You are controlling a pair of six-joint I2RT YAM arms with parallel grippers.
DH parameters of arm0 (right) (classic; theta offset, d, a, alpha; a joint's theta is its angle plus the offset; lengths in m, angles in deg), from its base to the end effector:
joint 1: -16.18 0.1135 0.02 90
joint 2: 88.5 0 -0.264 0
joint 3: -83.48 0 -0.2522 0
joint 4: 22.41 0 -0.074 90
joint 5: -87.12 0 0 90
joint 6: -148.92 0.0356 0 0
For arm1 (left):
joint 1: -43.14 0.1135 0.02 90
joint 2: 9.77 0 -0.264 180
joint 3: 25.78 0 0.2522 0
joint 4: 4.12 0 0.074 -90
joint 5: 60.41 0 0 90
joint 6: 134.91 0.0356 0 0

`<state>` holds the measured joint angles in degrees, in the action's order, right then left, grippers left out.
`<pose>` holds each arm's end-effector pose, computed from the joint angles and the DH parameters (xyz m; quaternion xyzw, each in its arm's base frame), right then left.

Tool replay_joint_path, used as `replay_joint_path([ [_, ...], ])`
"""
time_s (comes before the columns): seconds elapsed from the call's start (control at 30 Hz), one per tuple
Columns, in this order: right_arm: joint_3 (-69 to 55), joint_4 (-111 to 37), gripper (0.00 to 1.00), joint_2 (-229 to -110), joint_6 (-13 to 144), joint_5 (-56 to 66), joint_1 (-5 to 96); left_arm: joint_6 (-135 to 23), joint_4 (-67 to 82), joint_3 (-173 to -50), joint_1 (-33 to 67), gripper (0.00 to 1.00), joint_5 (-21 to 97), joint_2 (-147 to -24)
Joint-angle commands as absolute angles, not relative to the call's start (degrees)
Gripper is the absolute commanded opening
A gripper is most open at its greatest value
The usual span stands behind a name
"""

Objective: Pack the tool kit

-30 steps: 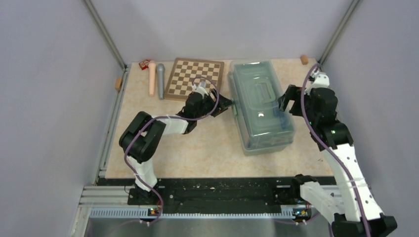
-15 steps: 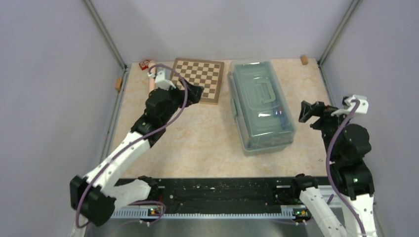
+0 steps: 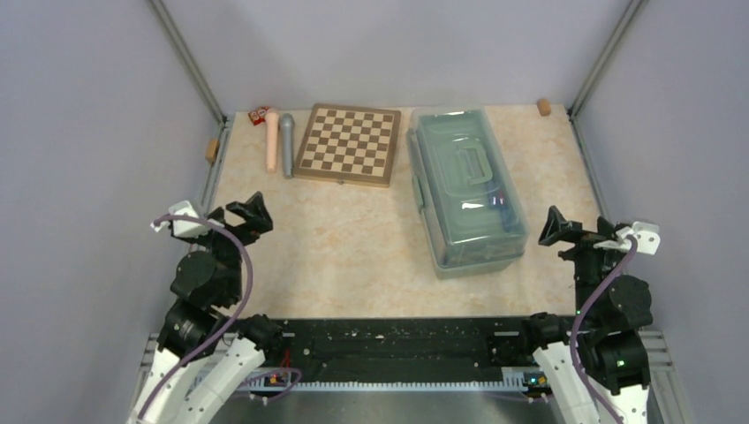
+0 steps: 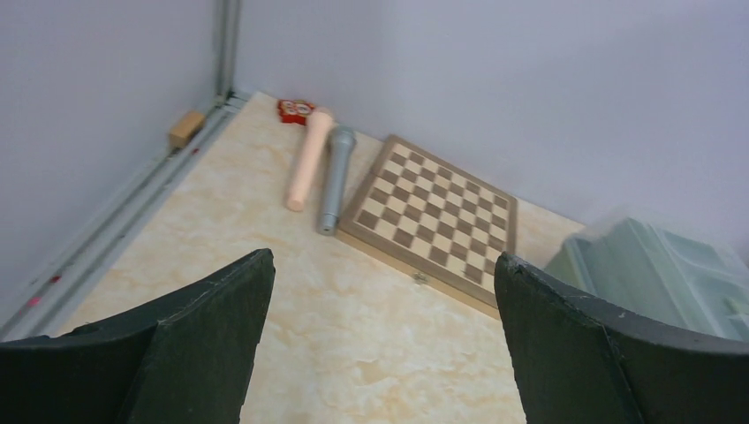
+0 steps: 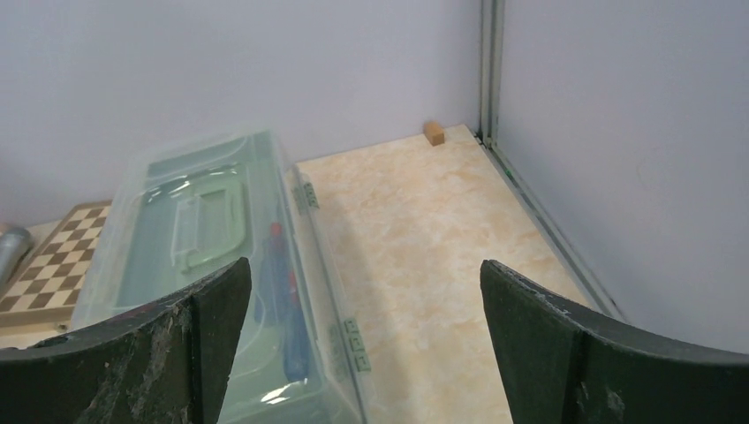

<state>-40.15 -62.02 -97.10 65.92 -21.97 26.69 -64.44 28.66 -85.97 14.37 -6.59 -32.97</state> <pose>0.0366 -0.0051 0.3550 0.1055 0.6495 0.0061 0.7530 0.0813 -0.0207 0.3768 -0.1746 0.6632 -0.0921 0.7219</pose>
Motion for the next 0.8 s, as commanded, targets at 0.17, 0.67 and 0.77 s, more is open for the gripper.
replay_joint_path([
  [0.17,-46.49,-54.79,0.99,-93.96,66.49,-27.37,27.32,-57.48,31.81,-76.23,14.33,0.99,-21.53,-18.75],
  [0.67,-47.6,-54.16,0.99,-94.32,66.72,-26.82,27.26,-56.1,27.88,-72.63,15.35,0.99,-24.17,-17.41],
  [0.77,-47.59,-54.14,0.99,-94.3,66.61,-26.7,27.29,-55.99,27.84,-72.43,15.69,0.99,-24.05,-17.37],
])
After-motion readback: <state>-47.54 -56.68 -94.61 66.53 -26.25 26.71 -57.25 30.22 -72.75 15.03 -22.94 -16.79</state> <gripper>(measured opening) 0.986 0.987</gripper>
